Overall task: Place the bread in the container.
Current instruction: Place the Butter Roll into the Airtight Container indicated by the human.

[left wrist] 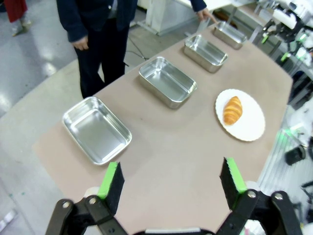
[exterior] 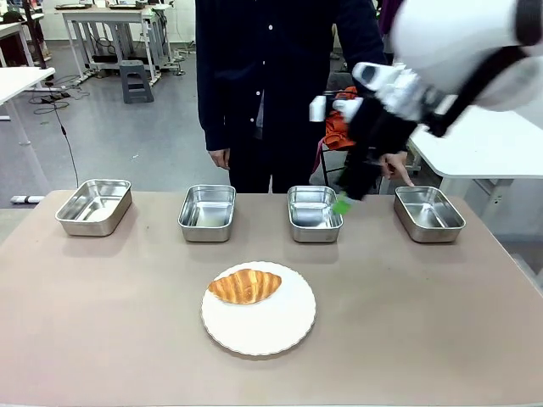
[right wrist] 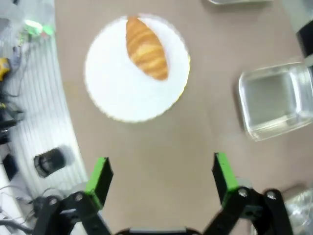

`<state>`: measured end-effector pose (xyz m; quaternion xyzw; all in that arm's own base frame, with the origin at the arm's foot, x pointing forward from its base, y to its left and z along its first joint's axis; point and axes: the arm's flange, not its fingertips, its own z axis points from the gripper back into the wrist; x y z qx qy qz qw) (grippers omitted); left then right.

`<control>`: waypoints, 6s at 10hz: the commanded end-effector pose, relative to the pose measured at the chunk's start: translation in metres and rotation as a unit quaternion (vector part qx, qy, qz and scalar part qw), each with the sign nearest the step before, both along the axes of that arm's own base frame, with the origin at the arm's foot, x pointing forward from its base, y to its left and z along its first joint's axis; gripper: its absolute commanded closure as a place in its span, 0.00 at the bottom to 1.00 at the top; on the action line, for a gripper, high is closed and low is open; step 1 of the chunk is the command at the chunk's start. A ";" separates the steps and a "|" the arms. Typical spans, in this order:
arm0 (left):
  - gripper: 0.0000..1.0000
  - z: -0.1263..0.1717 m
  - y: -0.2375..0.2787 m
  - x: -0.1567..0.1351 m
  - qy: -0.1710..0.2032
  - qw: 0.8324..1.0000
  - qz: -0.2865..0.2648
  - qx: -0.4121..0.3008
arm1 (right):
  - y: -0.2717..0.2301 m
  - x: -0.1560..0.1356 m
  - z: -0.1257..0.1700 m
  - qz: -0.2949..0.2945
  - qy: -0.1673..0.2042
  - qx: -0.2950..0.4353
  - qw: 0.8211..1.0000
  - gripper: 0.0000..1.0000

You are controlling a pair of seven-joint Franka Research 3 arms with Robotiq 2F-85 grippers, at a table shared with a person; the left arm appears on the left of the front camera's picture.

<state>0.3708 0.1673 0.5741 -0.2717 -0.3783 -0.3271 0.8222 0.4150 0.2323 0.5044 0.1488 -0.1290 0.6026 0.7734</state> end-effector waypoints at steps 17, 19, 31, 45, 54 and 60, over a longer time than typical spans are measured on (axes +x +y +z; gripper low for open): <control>0.00 0.000 0.002 -0.001 -0.006 1.000 -0.005 0.001 | 0.181 0.004 -0.143 0.122 -0.039 -0.122 0.984 0.00; 0.00 0.000 0.002 -0.001 -0.006 1.000 -0.005 0.001 | 0.182 0.005 -0.154 0.130 -0.027 -0.123 0.984 0.00; 0.00 0.000 0.002 -0.001 -0.006 1.000 -0.005 0.001 | 0.187 -0.008 -0.177 0.129 0.005 -0.145 0.981 0.00; 0.00 0.000 0.002 -0.001 -0.006 1.000 -0.005 0.001 | 0.199 -0.009 -0.205 0.129 -0.020 -0.180 0.975 0.40; 0.00 0.000 0.002 -0.001 -0.006 1.000 -0.005 0.001 | 0.184 -0.009 -0.157 0.112 -0.020 -0.157 0.981 0.50; 0.00 0.000 0.002 -0.001 -0.006 1.000 -0.005 0.001 | 0.074 0.024 -0.006 -0.076 0.023 -0.103 0.992 0.50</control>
